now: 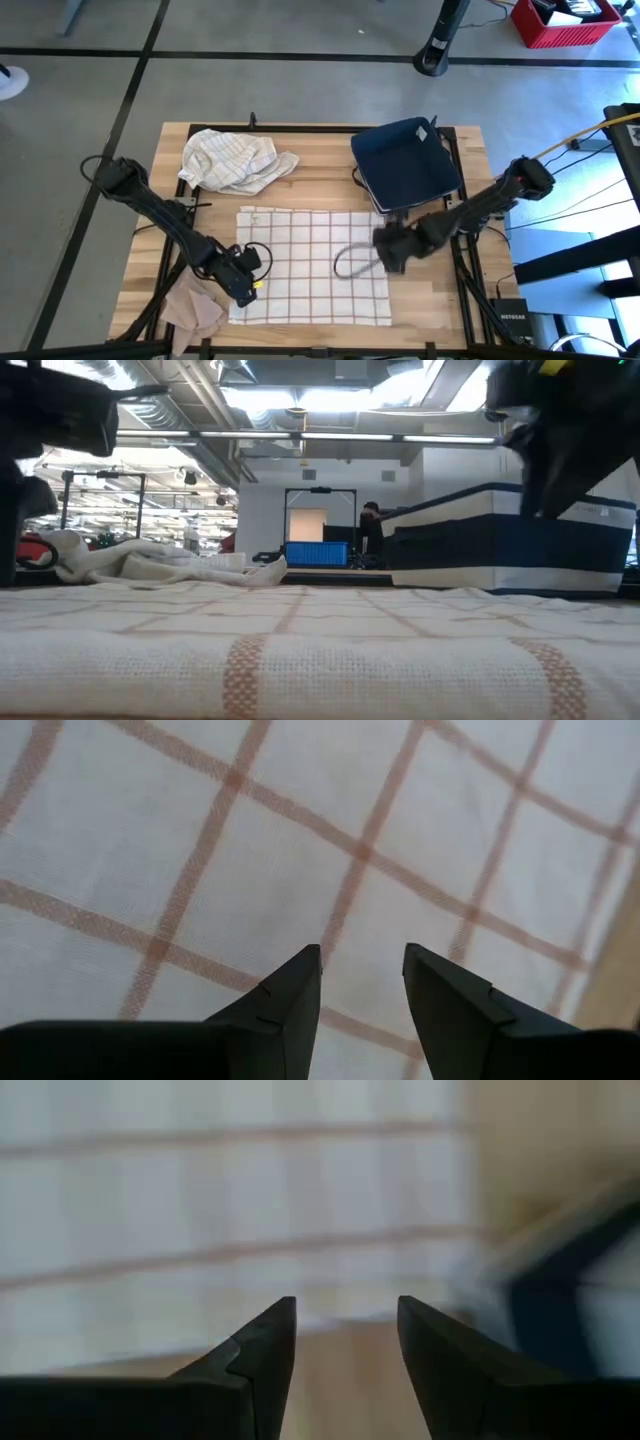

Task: Fold towel
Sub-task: Move the blue bin to the top right of the table, then fold the white patterned towel

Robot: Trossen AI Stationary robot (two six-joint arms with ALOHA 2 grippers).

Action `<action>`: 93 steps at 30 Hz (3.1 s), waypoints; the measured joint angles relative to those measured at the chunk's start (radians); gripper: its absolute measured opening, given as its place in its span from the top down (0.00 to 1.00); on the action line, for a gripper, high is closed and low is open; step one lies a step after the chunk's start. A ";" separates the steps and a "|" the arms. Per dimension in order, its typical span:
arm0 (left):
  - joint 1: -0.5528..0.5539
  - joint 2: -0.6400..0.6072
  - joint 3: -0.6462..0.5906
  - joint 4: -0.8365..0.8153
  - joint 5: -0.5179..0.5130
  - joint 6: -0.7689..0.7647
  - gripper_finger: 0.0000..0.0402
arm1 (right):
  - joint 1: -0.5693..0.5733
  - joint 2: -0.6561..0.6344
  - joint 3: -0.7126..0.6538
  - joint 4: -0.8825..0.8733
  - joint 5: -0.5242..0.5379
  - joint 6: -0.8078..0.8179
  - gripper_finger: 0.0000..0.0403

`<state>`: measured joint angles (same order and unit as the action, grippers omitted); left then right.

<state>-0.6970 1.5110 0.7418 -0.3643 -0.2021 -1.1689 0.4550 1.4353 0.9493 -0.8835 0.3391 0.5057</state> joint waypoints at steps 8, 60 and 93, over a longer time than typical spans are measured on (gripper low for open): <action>-0.004 0.076 0.003 0.014 0.000 -0.003 0.66 | -0.213 0.003 -0.058 0.022 0.156 -0.201 0.56; 0.049 -0.037 0.003 -0.198 -0.015 0.102 0.66 | 0.226 0.212 -0.130 0.484 -0.314 0.198 0.56; 0.164 0.116 0.054 -0.201 0.100 0.620 0.48 | 0.173 0.000 -0.129 0.350 -0.095 0.114 0.42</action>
<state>-0.5331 1.6267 0.7961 -0.5650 -0.1020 -0.5486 0.6277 1.4357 0.8204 -0.5333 0.2439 0.6201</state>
